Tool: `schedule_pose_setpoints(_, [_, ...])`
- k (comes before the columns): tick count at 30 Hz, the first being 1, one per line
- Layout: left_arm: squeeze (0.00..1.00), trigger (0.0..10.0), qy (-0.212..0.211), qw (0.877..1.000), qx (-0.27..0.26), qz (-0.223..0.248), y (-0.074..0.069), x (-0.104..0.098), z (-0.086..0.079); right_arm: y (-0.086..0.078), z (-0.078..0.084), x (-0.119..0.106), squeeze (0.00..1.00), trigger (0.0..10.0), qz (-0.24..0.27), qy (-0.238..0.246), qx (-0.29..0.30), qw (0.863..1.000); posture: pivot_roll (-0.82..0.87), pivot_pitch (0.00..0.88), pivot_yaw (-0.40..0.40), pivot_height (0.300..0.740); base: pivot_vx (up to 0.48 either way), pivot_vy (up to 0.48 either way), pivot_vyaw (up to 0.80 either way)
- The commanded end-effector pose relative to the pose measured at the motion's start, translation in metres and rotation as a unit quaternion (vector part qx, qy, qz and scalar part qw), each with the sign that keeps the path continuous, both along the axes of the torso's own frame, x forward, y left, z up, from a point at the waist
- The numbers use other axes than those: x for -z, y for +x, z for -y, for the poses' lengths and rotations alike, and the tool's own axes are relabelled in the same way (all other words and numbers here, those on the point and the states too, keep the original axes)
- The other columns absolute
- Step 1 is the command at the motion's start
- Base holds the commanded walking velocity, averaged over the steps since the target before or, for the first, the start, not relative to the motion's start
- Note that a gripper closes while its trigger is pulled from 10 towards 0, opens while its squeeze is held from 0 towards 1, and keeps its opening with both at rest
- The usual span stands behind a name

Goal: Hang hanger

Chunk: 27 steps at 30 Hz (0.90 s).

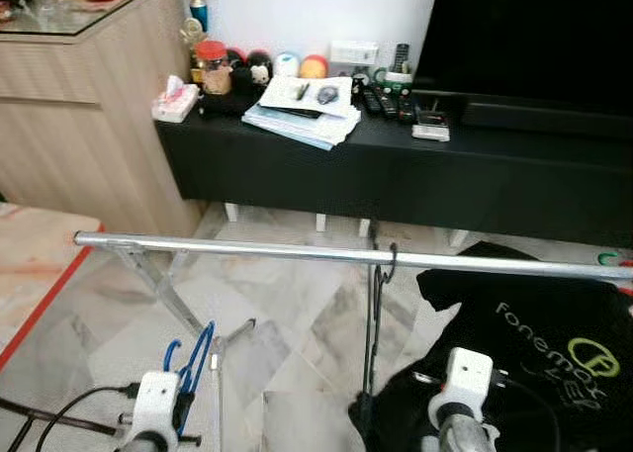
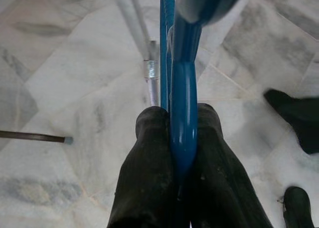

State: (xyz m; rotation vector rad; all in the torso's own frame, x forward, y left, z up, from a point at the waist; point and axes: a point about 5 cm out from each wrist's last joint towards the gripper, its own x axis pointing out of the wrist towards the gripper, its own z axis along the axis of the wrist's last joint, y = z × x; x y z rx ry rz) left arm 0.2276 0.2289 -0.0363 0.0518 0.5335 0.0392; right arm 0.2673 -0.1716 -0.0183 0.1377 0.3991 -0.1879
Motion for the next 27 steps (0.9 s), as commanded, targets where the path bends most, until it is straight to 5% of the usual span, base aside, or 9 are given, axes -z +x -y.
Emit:
schedule_pose_setpoints(1, [0.00, 10.0, -0.004, 1.000, -0.003, -0.004, -0.0029, 0.0023, 0.0003, -0.0001, 0.0030, -0.0014, 0.00, 10.0, 0.008, -0.003, 0.005, 1.000, -0.03, 0.107, 0.025, 0.740, 0.000, 0.000, 0.00])
schedule_pose_setpoints(27, [0.00, 10.0, -0.009, 1.000, 0.000, -0.002, -0.0038, 0.0027, 0.0014, 0.0021, 0.0067, -0.0037, 0.00, 10.0, 0.012, -0.005, 0.012, 1.000, -0.02, 0.107, 0.025, 0.740, -0.225, 0.000, 0.00])
